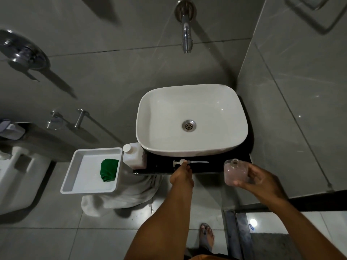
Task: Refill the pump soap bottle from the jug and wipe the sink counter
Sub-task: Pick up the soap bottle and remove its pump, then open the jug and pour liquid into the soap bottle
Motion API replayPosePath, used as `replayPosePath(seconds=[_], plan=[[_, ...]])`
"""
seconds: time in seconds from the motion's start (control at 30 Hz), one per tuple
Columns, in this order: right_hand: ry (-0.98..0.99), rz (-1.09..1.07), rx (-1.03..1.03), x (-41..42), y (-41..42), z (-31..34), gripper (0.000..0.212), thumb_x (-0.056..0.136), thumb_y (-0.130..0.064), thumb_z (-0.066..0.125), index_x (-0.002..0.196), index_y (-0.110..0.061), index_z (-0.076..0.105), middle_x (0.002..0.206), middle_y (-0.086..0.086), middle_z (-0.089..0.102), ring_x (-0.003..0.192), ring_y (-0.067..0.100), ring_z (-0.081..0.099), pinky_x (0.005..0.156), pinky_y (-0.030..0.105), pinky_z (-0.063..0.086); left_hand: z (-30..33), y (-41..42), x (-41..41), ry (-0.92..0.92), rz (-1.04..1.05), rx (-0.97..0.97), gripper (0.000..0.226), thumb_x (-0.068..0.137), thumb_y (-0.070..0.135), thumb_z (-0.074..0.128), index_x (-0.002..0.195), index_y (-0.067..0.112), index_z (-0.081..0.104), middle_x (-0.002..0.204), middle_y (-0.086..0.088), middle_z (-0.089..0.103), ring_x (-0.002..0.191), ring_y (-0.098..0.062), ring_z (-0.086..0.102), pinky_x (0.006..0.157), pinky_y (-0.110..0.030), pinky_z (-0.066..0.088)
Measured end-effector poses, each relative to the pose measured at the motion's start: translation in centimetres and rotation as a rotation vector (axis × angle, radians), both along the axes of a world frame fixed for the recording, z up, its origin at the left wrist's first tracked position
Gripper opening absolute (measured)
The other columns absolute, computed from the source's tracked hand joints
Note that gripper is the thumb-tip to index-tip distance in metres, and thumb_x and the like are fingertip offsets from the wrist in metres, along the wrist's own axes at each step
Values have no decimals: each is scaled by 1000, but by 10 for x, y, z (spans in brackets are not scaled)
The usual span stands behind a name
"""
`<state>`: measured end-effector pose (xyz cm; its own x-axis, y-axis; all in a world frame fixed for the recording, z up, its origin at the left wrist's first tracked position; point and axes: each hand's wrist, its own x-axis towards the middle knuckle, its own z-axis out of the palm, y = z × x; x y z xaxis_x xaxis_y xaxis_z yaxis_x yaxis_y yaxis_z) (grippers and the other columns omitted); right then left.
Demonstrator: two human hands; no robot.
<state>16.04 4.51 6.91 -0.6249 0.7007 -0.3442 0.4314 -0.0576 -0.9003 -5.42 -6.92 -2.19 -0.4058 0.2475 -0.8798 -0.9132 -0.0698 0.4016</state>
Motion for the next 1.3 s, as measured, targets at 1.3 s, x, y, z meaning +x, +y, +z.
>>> replayPosePath(seconds=[1.3], plan=[[77,-58,-51,-18,13,-28,66,68,16,80,128,-1,57,127,22,64,118,34,62,97,37,53,-4,8,48,543,-379,-98,14,84,-8,76,95,1,74,96,-16,74,87,-25,70,82,-27,59]])
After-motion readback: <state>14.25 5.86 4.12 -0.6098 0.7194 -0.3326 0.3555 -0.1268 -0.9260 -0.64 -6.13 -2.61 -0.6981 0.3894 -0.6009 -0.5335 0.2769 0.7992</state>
